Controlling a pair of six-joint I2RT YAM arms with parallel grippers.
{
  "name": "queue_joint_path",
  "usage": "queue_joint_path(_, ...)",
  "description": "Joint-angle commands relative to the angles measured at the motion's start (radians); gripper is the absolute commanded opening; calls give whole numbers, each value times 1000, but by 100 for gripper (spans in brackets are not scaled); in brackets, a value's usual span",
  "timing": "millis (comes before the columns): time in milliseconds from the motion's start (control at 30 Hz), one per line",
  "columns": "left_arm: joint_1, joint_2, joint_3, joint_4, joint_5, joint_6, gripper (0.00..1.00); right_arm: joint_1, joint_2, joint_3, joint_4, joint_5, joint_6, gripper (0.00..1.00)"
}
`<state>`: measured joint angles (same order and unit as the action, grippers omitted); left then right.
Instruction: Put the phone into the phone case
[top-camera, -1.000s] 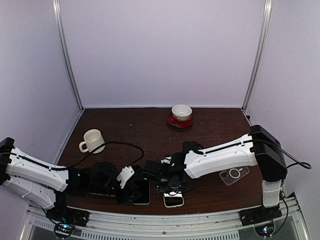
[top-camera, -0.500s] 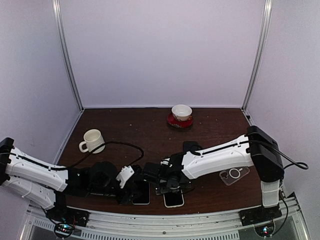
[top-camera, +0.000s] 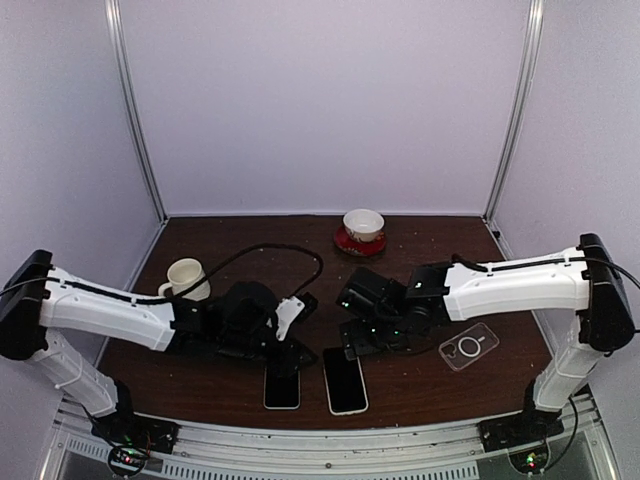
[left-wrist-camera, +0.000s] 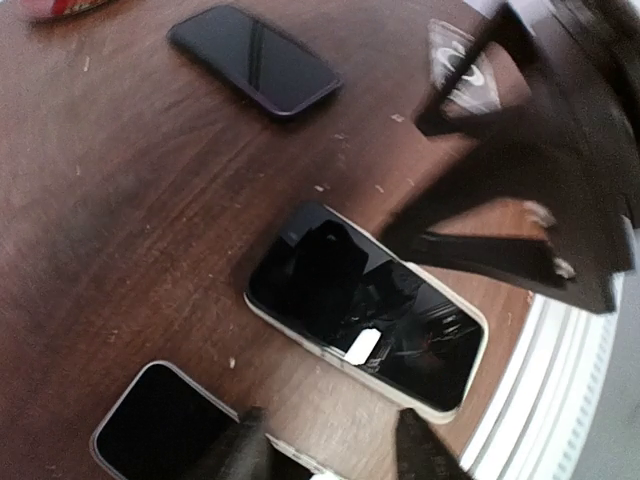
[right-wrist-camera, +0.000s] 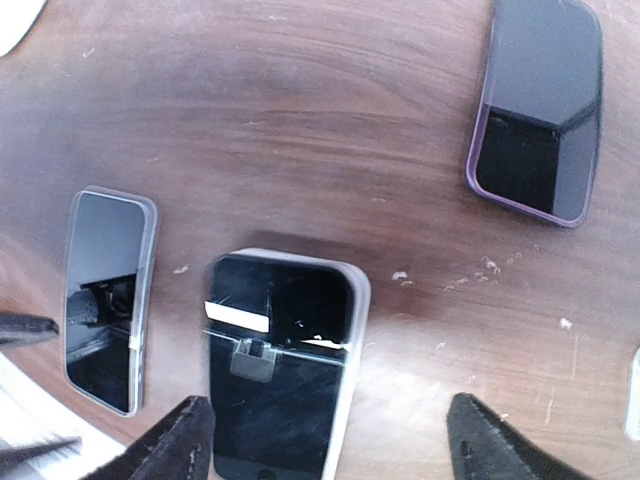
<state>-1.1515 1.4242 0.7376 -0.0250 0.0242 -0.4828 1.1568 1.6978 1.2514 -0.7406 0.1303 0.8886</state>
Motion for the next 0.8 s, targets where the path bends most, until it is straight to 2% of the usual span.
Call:
queue_joint_path(0, 138, 168, 87, 1, 197, -146, 35, -94, -47, -181, 235, -159, -29, 70)
queue_joint_path(67, 156, 222, 101, 67, 263, -158, 32, -125, -51, -214, 280, -194, -41, 61)
queue_joint_path(200, 155, 319, 182, 81, 324, -145, 33, -148, -18, -228, 301, -237, -97, 51)
queue_joint_path(333, 156, 399, 239, 56, 316, -166, 21, -176, 6, -256, 342, -266, -109, 42)
queue_joint_path(533, 152, 444, 242, 57, 320, -188, 12, -183, 40, -283, 391, -310, -108, 37)
queue_joint_path(767, 116, 489, 277, -16, 304, -154, 11, -177, 10, -323, 419, -316, -62, 26)
